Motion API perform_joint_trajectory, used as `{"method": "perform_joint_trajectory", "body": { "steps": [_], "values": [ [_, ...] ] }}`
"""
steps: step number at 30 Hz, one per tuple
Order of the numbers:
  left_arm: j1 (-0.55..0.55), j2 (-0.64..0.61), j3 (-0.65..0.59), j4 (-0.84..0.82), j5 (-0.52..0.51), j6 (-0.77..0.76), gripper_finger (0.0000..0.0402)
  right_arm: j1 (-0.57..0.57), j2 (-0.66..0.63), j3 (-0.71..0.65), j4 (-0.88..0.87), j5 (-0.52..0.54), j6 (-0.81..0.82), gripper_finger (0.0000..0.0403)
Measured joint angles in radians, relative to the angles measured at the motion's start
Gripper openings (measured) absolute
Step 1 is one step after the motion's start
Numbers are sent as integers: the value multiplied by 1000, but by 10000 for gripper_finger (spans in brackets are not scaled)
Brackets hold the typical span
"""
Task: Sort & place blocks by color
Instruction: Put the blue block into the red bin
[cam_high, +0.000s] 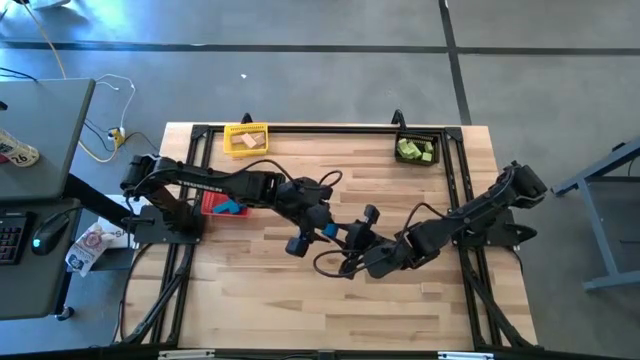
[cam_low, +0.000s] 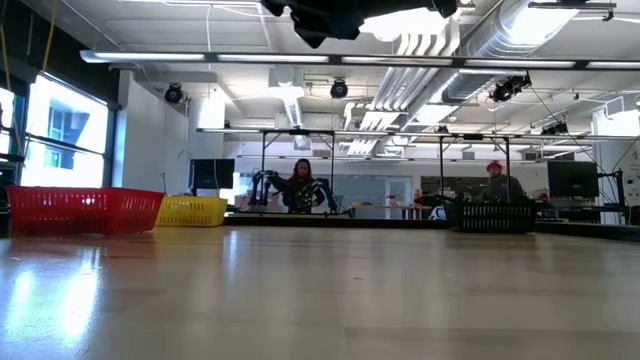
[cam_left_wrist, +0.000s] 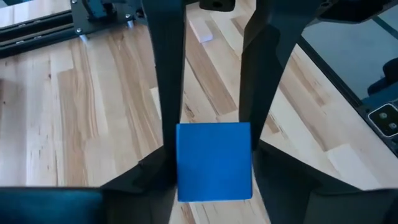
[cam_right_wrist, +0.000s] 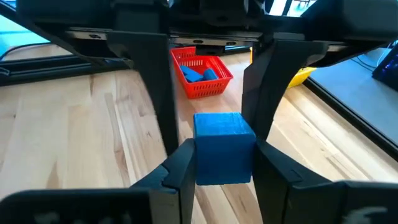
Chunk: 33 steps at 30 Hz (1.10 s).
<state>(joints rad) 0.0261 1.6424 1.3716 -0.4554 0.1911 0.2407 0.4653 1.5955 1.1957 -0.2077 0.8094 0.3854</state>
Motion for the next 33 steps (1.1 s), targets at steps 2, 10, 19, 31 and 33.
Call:
{"method": "perform_joint_trajectory", "body": {
  "steps": [2,10,19,31,33],
  "values": [
    [0,0,0,1,-2,9,163,0,0,0,0,-2,3,103],
    [0,0,0,-12,-4,16,104,-1,0,1,-4,-33,8,106],
    [-2,0,0,-100,-47,9,104,0,1,1,-20,-87,-9,175],
    [42,-60,1,-459,-202,58,107,-2,1,0,-222,-295,145,232],
    [62,-84,0,-543,-203,50,107,-2,1,0,-270,-347,185,230]
  ]
}}
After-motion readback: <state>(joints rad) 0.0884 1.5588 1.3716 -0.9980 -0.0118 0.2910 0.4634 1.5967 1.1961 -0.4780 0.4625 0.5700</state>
